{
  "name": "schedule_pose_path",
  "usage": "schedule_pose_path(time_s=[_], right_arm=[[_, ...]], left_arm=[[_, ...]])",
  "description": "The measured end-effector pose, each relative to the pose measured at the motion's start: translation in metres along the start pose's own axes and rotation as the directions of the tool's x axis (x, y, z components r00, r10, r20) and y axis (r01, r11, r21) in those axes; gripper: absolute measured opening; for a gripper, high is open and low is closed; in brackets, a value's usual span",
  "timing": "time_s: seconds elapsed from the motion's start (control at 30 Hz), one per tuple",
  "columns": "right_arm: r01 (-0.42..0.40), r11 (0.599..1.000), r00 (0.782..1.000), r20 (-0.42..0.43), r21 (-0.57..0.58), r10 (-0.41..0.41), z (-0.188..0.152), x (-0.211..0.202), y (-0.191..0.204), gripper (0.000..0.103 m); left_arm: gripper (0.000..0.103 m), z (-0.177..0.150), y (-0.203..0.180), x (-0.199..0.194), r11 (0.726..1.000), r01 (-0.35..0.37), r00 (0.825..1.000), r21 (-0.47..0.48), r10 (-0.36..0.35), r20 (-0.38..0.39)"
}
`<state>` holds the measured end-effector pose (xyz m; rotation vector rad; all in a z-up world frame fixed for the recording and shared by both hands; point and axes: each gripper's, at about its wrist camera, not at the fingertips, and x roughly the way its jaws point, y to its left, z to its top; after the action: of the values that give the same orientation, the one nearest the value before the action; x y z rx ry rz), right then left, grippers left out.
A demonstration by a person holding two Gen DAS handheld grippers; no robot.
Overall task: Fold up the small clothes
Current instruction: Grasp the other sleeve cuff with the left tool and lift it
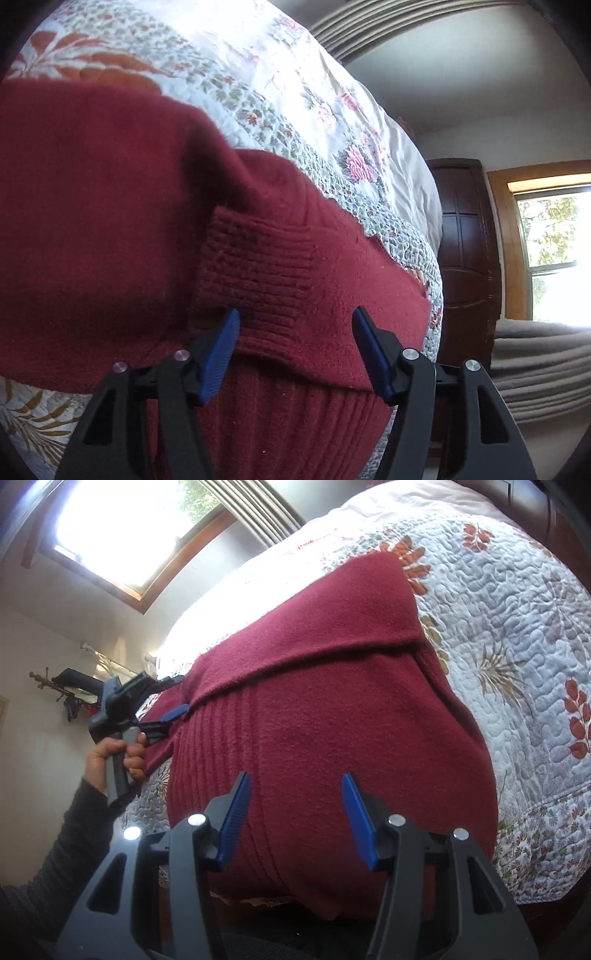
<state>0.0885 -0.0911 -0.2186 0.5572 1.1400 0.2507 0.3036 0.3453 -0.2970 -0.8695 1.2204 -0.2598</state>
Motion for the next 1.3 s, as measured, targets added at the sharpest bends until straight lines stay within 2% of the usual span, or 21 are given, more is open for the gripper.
schedule_pose_path(time_s=[0.07, 0.1, 0.13, 0.23, 0.3, 0.43, 0.53, 0.6, 0.63, 0.77, 0.87, 0.93, 0.97, 1.03, 1.07, 1.1, 1.13, 1.2, 1.3], right_arm=[[-0.001, 1.000, 1.000, 0.002, 0.000, 0.001, 0.002, -0.001, 0.002, 0.055], [-0.002, 1.000, 1.000, 0.001, 0.000, 0.002, 0.002, -0.001, 0.003, 0.055], [-0.004, 1.000, 1.000, -0.003, -0.001, 0.004, 0.004, 0.000, 0.004, 0.055], [-0.018, 1.000, 1.000, -0.021, -0.017, 0.017, 0.007, 0.006, 0.010, 0.057], [-0.033, 0.999, 0.999, -0.030, -0.038, 0.032, 0.010, 0.011, 0.020, 0.062], [-0.061, 0.993, 0.996, -0.066, -0.099, 0.055, 0.015, 0.027, 0.045, 0.063], [-0.081, 0.985, 0.994, -0.091, -0.150, 0.068, 0.018, 0.037, 0.068, 0.063], [-0.088, 0.981, 0.992, -0.102, -0.174, 0.071, 0.018, 0.041, 0.080, 0.064], [-0.092, 0.979, 0.992, -0.108, -0.180, 0.073, 0.018, 0.043, 0.085, 0.064], [-0.087, 0.976, 0.990, -0.128, -0.201, 0.062, 0.015, 0.044, 0.096, 0.065], [-0.075, 0.976, 0.991, -0.121, -0.204, 0.050, 0.012, 0.040, 0.097, 0.065], [-0.067, 0.979, 0.992, -0.114, -0.190, 0.045, 0.010, 0.038, 0.094, 0.065], [-0.061, 0.981, 0.993, -0.110, -0.185, 0.041, 0.009, 0.038, 0.093, 0.065], [-0.054, 0.984, 0.994, -0.105, -0.172, 0.036, 0.009, 0.035, 0.087, 0.065], [-0.051, 0.985, 0.994, -0.102, -0.167, 0.034, 0.008, 0.033, 0.085, 0.065], [-0.048, 0.985, 0.995, -0.099, -0.163, 0.033, 0.007, 0.032, 0.083, 0.065], [-0.048, 0.986, 0.995, -0.096, -0.160, 0.033, 0.007, 0.030, 0.081, 0.065], [-0.045, 0.986, 0.996, -0.087, -0.159, 0.031, 0.006, 0.027, 0.079, 0.065], [-0.049, 0.987, 0.997, -0.074, -0.152, 0.038, 0.006, 0.022, 0.075, 0.065]], left_arm=[[0.067, -0.001, 0.008, -0.018, 1.000, 0.003, 1.000, -0.029, -0.002, 0.030], [0.074, -0.003, 0.015, -0.032, 0.999, 0.006, 0.998, -0.042, -0.004, 0.062], [0.075, -0.006, 0.023, -0.050, 0.998, 0.018, 0.995, -0.057, -0.012, 0.102], [0.084, -0.016, 0.058, -0.113, 0.989, 0.078, 0.971, -0.128, -0.046, 0.235], [0.094, -0.029, 0.087, -0.159, 0.977, 0.098, 0.937, -0.188, -0.026, 0.349], [0.096, -0.049, 0.157, -0.241, 0.945, 0.105, 0.865, -0.309, 0.066, 0.497], [0.098, -0.063, 0.214, -0.290, 0.899, 0.134, 0.806, -0.416, 0.145, 0.574], [0.098, -0.060, 0.245, -0.306, 0.873, 0.165, 0.777, -0.460, 0.172, 0.606], [0.098, -0.057, 0.260, -0.312, 0.860, 0.180, 0.771, -0.478, 0.178, 0.611], [0.098, -0.037, 0.298, -0.306, 0.820, 0.227, 0.772, -0.526, 0.177, 0.610], [0.099, -0.024, 0.300, -0.303, 0.820, 0.223, 0.752, -0.528, 0.200, 0.628], [0.099, -0.017, 0.302, -0.306, 0.820, 0.214, 0.750, -0.531, 0.211, 0.627], [0.095, -0.021, 0.306, -0.313, 0.823, 0.199, 0.750, -0.532, 0.222, 0.623], [0.065, -0.017, 0.309, -0.315, 0.822, 0.138, 0.763, -0.553, 0.268, 0.588], [0.041, -0.015, 0.312, -0.314, 0.814, 0.124, 0.770, -0.568, 0.282, 0.572], [0.023, -0.016, 0.315, -0.314, 0.804, 0.115, 0.771, -0.583, 0.298, 0.563], [0.014, -0.017, 0.316, -0.314, 0.798, 0.104, 0.769, -0.593, 0.314, 0.557], [0.008, -0.020, 0.311, -0.316, 0.808, 0.090, 0.759, -0.582, 0.323, 0.565], [0.007, -0.019, 0.289, -0.324, 0.849, 0.065, 0.737, -0.525, 0.314, 0.599]])
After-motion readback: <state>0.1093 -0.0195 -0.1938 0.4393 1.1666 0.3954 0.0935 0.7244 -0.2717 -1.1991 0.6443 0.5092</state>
